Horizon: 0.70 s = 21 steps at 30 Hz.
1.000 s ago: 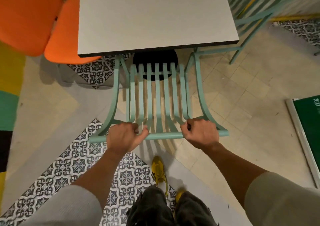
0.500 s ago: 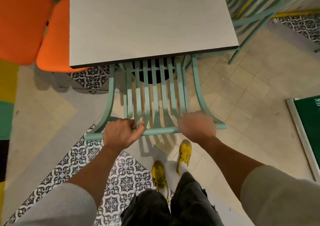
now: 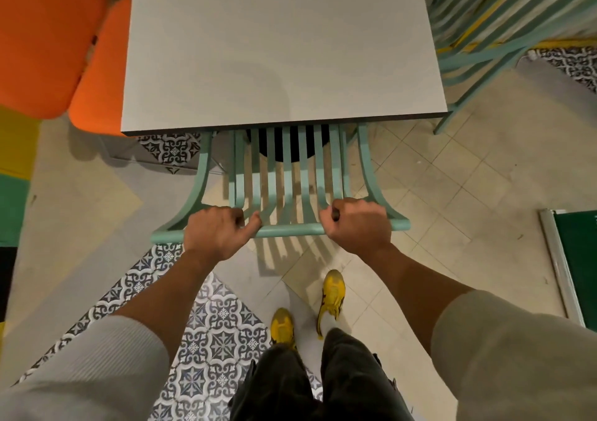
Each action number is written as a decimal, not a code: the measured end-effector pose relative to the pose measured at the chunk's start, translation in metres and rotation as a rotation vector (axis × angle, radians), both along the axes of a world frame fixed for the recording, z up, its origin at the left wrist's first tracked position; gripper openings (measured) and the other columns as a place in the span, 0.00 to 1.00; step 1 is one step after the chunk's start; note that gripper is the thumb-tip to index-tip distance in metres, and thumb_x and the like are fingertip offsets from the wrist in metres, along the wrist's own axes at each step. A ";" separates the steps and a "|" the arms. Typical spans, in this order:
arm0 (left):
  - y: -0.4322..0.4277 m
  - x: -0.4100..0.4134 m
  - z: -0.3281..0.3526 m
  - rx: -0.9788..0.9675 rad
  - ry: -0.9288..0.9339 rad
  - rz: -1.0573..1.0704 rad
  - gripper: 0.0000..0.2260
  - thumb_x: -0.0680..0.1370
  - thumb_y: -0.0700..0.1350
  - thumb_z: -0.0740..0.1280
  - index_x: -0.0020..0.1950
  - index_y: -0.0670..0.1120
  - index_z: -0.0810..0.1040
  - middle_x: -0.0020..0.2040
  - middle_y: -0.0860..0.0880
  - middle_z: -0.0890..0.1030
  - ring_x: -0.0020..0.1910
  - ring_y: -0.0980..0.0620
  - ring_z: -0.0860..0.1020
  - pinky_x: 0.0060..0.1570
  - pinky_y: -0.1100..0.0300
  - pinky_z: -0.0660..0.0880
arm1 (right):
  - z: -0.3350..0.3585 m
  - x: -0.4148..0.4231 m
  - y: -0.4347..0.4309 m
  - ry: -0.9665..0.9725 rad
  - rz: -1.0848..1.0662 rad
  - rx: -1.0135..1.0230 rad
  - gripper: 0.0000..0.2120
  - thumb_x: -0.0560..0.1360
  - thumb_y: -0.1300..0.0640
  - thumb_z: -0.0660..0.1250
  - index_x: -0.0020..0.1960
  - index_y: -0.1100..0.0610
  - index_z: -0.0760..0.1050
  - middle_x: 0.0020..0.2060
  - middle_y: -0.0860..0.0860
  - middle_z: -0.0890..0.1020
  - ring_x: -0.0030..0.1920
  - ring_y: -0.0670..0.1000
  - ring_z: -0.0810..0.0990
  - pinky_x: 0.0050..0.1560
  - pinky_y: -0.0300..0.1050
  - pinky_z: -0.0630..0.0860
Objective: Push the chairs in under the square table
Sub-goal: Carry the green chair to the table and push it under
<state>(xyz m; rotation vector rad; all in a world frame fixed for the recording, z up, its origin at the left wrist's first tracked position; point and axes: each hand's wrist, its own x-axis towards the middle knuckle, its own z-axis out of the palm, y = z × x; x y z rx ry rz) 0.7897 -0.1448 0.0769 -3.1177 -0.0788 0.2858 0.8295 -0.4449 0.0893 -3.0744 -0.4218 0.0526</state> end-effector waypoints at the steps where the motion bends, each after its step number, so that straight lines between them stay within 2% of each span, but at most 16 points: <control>1: -0.001 0.003 0.001 -0.001 0.022 0.008 0.29 0.79 0.71 0.54 0.34 0.51 0.79 0.25 0.52 0.73 0.25 0.47 0.73 0.28 0.62 0.67 | 0.002 0.004 -0.002 0.020 0.011 -0.009 0.21 0.82 0.46 0.61 0.38 0.55 0.82 0.31 0.53 0.83 0.29 0.57 0.79 0.34 0.45 0.74; 2: -0.002 0.004 0.002 -0.001 0.045 0.014 0.29 0.79 0.72 0.54 0.35 0.52 0.79 0.26 0.52 0.74 0.26 0.47 0.74 0.29 0.61 0.69 | 0.003 0.006 -0.003 0.058 0.024 -0.036 0.22 0.83 0.45 0.58 0.39 0.55 0.82 0.32 0.53 0.83 0.30 0.57 0.79 0.34 0.45 0.74; 5: -0.004 0.006 0.007 -0.042 0.109 0.027 0.29 0.77 0.72 0.50 0.42 0.53 0.81 0.33 0.49 0.81 0.34 0.43 0.79 0.38 0.55 0.77 | 0.007 0.012 -0.003 0.222 0.086 -0.135 0.30 0.83 0.40 0.42 0.49 0.52 0.80 0.40 0.50 0.82 0.37 0.55 0.77 0.38 0.45 0.69; 6: -0.006 0.005 0.011 -0.065 0.130 0.026 0.29 0.76 0.72 0.49 0.46 0.54 0.81 0.38 0.48 0.83 0.39 0.42 0.81 0.41 0.54 0.76 | 0.010 0.013 -0.004 0.276 0.056 -0.078 0.30 0.83 0.39 0.42 0.49 0.52 0.79 0.41 0.49 0.81 0.38 0.54 0.78 0.39 0.45 0.69; 9: -0.010 0.000 0.020 -0.045 0.207 -0.078 0.30 0.80 0.67 0.46 0.62 0.52 0.79 0.53 0.45 0.85 0.50 0.39 0.83 0.45 0.50 0.71 | 0.018 0.010 -0.009 0.321 -0.035 0.091 0.25 0.87 0.40 0.53 0.46 0.54 0.80 0.39 0.53 0.83 0.40 0.57 0.82 0.40 0.46 0.69; 11: -0.019 -0.007 0.032 -0.136 0.183 -0.076 0.26 0.86 0.62 0.49 0.63 0.47 0.79 0.54 0.41 0.85 0.52 0.36 0.83 0.49 0.48 0.74 | 0.025 -0.003 -0.018 0.308 0.004 0.018 0.25 0.88 0.42 0.52 0.54 0.56 0.81 0.44 0.56 0.85 0.46 0.59 0.84 0.45 0.49 0.69; 13: -0.029 -0.013 0.045 -0.254 0.166 -0.010 0.24 0.87 0.61 0.54 0.62 0.45 0.80 0.52 0.39 0.86 0.52 0.36 0.82 0.52 0.47 0.75 | 0.032 -0.018 -0.026 0.315 -0.025 0.040 0.24 0.89 0.42 0.51 0.62 0.56 0.81 0.53 0.57 0.86 0.57 0.61 0.83 0.56 0.54 0.73; 15: -0.035 -0.019 0.056 -0.263 0.171 -0.030 0.25 0.87 0.63 0.55 0.66 0.44 0.79 0.56 0.41 0.86 0.55 0.38 0.81 0.57 0.46 0.75 | 0.044 -0.034 -0.031 0.316 -0.091 0.107 0.25 0.88 0.42 0.53 0.69 0.55 0.81 0.63 0.55 0.85 0.67 0.60 0.79 0.71 0.56 0.69; 16: -0.038 -0.022 0.061 -0.257 0.175 -0.047 0.26 0.86 0.63 0.56 0.68 0.44 0.78 0.59 0.42 0.85 0.58 0.39 0.81 0.59 0.45 0.75 | 0.049 -0.040 -0.033 0.318 -0.099 0.106 0.25 0.88 0.42 0.55 0.73 0.55 0.79 0.68 0.55 0.83 0.71 0.59 0.77 0.75 0.55 0.66; 21: -0.043 -0.036 0.080 -0.237 0.172 -0.146 0.25 0.86 0.61 0.60 0.73 0.43 0.75 0.64 0.40 0.83 0.62 0.38 0.80 0.62 0.45 0.74 | 0.066 -0.069 -0.041 0.362 -0.114 0.089 0.32 0.85 0.43 0.61 0.85 0.54 0.63 0.84 0.53 0.67 0.84 0.58 0.62 0.81 0.58 0.61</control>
